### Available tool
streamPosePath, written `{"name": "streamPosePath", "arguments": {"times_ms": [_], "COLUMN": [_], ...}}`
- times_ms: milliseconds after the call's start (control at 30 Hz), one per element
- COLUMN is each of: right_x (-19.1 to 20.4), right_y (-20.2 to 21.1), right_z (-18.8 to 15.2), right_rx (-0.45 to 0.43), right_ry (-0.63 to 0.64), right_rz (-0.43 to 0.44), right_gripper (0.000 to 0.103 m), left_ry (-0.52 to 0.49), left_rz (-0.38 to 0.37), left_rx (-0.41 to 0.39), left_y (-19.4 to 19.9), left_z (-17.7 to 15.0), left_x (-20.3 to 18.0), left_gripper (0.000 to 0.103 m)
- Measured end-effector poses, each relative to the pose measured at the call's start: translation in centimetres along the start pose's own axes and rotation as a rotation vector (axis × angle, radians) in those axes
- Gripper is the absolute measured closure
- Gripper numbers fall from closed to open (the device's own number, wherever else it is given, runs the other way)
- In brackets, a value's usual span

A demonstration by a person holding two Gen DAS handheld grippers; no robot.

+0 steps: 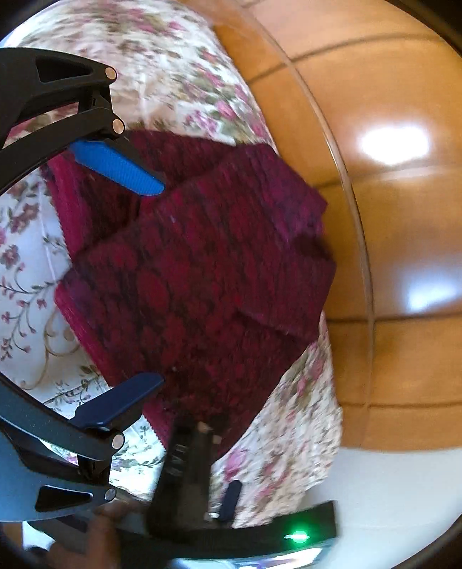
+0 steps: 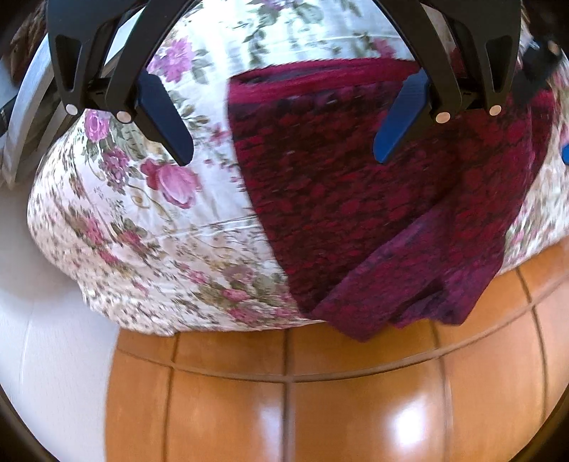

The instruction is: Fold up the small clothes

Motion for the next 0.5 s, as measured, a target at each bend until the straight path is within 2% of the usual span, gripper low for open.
{"name": "streamPosePath", "arguments": {"times_ms": [233,267,367,400,433,467,500], "right_x": [-4.4,-4.7,-5.1,-5.1,-5.0,-4.8,-4.6], "right_y": [-0.3,-0.3,-0.3,-0.3,-0.3,-0.4,-0.5], "right_z": [1.2,1.3,1.5,1.5,1.6,1.6,1.8], "right_rx": [0.040,0.046,0.056,0.057,0.061,0.064,0.070], "right_ry": [-0.146,-0.160,-0.180,-0.179,-0.179,-0.178,-0.175], "right_rz": [0.048,0.057,0.076,0.087,0.101,0.114,0.138], "right_gripper": [0.002,0.002,0.002,0.002,0.003,0.004,0.007], "left_ry": [-0.154,-0.164,-0.162,-0.157,-0.147,-0.138,-0.131], "left_rz": [-0.031,-0.033,-0.032,-0.031,-0.040,-0.047,-0.056], "left_rx": [0.044,0.058,0.089,0.089,0.083,0.075,0.071], "left_y": [-3.0,-3.5,-4.8,-5.0,-4.9,-4.8,-4.7], "left_z": [1.0,0.9,0.7,0.7,0.7,0.7,0.8], "left_x": [-3.1,-3.4,-3.6,-3.5,-3.4,-3.2,-3.0], "left_gripper": [0.009,0.020,0.042,0.045,0.050,0.060,0.063]}}
Point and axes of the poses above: each gripper's, at about its wrist camera, not at the fingertips, and y roughly against the way its jaws point, x to its left, z to its top, the point moved 3 cm from there along -y, roughly the way its jaws point, and after that the axes turned 4 degrees about x, right-handed, at the moved point
